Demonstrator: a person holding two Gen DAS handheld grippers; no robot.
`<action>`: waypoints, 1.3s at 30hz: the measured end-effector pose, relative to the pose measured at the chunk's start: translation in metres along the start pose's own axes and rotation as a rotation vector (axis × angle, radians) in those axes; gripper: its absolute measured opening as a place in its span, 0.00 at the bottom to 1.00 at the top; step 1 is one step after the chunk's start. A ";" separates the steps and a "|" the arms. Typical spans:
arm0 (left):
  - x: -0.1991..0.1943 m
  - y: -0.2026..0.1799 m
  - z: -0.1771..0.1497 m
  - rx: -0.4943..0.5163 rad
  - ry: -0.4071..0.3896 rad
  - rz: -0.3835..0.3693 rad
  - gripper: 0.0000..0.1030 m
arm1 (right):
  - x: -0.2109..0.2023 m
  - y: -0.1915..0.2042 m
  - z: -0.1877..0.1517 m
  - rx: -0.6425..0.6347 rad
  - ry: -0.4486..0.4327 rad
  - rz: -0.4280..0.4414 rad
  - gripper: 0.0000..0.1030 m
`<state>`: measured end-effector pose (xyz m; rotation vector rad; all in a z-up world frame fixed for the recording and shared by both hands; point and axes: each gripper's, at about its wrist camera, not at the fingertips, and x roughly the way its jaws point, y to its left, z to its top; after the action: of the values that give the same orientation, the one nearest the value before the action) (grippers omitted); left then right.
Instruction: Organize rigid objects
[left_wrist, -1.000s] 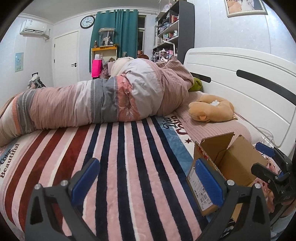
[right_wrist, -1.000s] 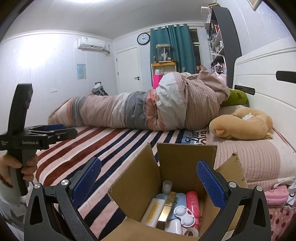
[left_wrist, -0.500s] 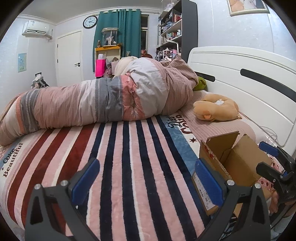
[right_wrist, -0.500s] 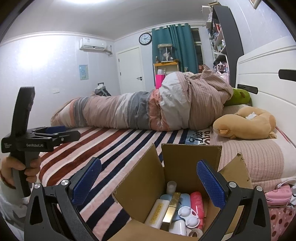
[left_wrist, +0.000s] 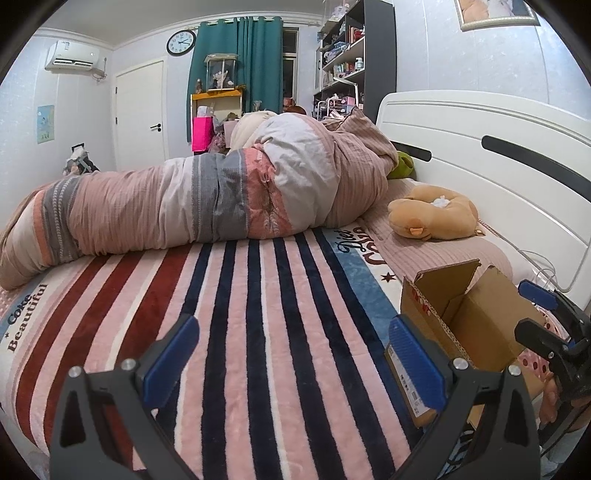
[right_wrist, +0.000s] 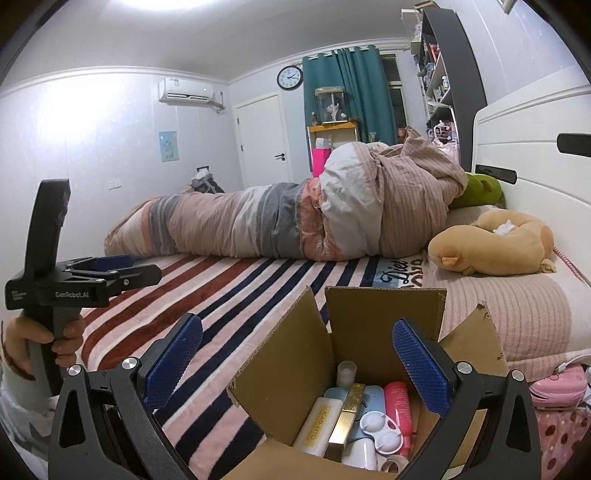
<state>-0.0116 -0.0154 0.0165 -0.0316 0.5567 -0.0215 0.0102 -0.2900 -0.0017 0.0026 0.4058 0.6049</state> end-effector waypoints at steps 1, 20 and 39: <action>0.000 0.000 0.000 0.002 0.001 0.002 0.99 | 0.000 0.000 0.000 0.001 0.001 0.003 1.00; -0.001 -0.002 -0.003 0.005 0.000 0.018 0.99 | -0.001 0.003 0.003 -0.001 -0.002 0.004 1.00; -0.002 -0.002 -0.001 0.006 0.002 0.017 0.99 | -0.003 -0.005 0.007 -0.005 0.002 0.003 1.00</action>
<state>-0.0140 -0.0178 0.0171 -0.0214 0.5584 -0.0067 0.0136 -0.2949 0.0048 -0.0018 0.4069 0.6092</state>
